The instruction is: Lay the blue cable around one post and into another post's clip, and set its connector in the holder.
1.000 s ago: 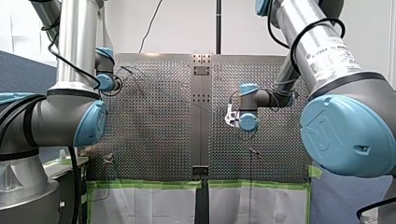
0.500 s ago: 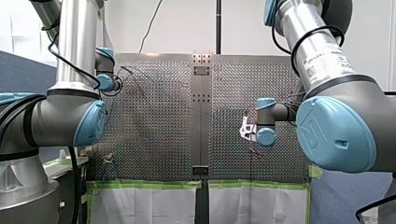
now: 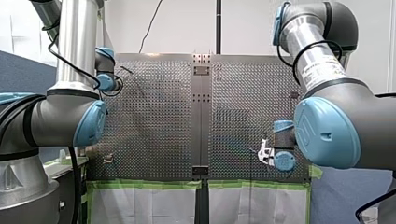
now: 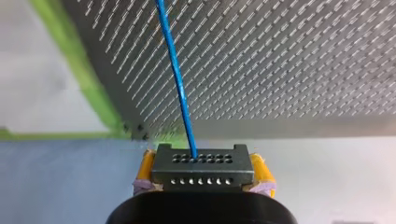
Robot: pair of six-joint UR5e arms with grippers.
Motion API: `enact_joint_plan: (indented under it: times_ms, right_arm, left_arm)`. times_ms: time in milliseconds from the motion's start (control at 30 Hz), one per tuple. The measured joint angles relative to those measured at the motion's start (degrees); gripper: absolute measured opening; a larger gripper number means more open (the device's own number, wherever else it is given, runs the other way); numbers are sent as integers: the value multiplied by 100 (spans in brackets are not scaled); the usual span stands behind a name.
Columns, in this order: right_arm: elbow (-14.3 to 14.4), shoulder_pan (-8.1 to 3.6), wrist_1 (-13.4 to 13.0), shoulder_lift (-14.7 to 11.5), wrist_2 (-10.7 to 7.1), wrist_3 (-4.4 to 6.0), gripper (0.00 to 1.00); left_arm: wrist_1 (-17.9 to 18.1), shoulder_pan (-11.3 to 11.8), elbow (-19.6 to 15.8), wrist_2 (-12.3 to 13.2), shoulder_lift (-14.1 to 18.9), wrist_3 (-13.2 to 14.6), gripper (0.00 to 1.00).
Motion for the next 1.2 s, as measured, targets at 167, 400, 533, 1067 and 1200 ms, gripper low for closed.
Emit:
enact_joint_plan:
  times_ms: [167, 400, 533, 1067, 1200]
  right_arm:
    - [231, -231, -231, 176, -5, -62, 0]
    - [516, -586, -546, 255, -15, -110, 0]
    - [525, -791, -659, 369, -42, -131, 0]
    - [-35, -1032, -867, 877, -750, -48, 0]
    - [-71, -1043, -1056, 926, -957, -12, 0]
  left_arm:
    - [-8, -13, 2, 0, 0, 0, 100]
    - [-42, -17, 1, 0, 0, 0, 100]
    - [-50, -19, 1, 0, 0, 0, 100]
    - [-54, -21, 4, 0, 0, 0, 100]
    - [-59, -34, 0, 0, 0, 1, 100]
